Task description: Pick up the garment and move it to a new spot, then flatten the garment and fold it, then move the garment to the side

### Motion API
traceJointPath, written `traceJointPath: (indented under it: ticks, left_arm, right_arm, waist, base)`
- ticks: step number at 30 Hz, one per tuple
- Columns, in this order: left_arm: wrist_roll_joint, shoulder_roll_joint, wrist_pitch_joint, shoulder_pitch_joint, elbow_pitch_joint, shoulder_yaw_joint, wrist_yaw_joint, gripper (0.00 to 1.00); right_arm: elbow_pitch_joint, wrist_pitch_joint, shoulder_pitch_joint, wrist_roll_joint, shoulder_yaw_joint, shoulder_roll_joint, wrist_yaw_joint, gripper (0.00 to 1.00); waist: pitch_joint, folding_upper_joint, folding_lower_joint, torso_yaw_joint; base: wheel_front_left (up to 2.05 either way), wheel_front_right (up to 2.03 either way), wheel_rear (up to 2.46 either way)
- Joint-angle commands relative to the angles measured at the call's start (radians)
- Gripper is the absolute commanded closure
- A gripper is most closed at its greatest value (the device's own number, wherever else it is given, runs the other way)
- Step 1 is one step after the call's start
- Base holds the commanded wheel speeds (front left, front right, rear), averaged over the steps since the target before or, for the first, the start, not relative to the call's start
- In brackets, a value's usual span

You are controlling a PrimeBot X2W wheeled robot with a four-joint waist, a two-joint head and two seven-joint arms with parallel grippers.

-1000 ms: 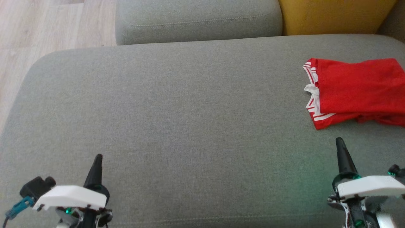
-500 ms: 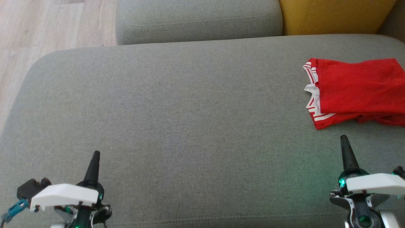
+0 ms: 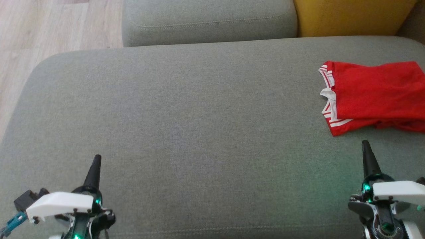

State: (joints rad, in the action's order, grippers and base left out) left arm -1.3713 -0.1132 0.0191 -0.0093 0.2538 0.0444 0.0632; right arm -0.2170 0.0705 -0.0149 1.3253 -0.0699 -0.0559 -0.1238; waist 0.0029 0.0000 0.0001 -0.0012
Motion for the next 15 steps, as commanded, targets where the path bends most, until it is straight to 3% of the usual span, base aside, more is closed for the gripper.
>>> traceJointPath:
  ticks: [1, 15]
  left_arm:
    - [-0.032, 0.0, 0.011, -0.067, -0.026, -0.047, 0.016, 1.0]
    - [-0.168, 0.03, 0.053, -0.086, -0.016, -0.103, 0.048, 1.0]
  right_arm:
    - [0.023, 0.005, -0.054, 0.042, 0.011, -0.019, -0.006, 1.0]
    - [-0.007, 0.012, -0.076, 0.207, -0.002, -0.019, -0.006, 1.0]
  waist:
    - [0.0, 0.0, -0.0001, 0.0]
    - [0.0, 0.0, -0.0001, 0.001]
  base:
    - [0.0, 0.0, 0.0]
    - [0.0, 0.0, 0.0]
